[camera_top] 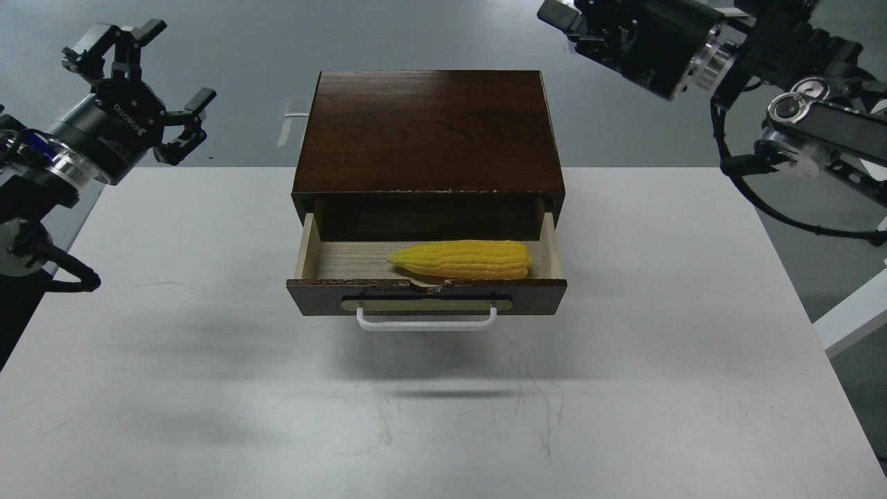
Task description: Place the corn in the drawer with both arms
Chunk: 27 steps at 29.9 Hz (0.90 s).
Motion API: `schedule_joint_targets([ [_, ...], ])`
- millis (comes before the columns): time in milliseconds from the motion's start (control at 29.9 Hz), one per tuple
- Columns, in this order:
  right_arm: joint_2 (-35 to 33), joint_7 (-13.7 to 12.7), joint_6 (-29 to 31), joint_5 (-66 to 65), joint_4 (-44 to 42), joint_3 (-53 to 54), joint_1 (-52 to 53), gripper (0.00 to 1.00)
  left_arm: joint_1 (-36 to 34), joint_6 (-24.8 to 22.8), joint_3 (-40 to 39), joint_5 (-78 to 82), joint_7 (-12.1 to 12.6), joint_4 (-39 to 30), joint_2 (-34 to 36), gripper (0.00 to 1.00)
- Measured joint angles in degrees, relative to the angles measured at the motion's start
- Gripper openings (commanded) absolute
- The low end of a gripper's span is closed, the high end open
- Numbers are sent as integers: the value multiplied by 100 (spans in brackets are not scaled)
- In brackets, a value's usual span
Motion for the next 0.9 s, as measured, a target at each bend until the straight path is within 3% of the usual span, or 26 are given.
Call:
schedule_joint_targets([
  [234, 90, 3, -188, 110, -204, 1653, -1991, 100, 97, 0, 7, 0, 0, -1, -83, 98],
  [501, 491, 3, -196, 134, -437, 2439, -3223, 100, 212, 0, -16, 0, 0, 39, -205, 98],
  [902, 784, 2, -195, 136, -766, 2626, -3594, 100, 288, 0, -19, -6, 0, 53, -253, 98],
])
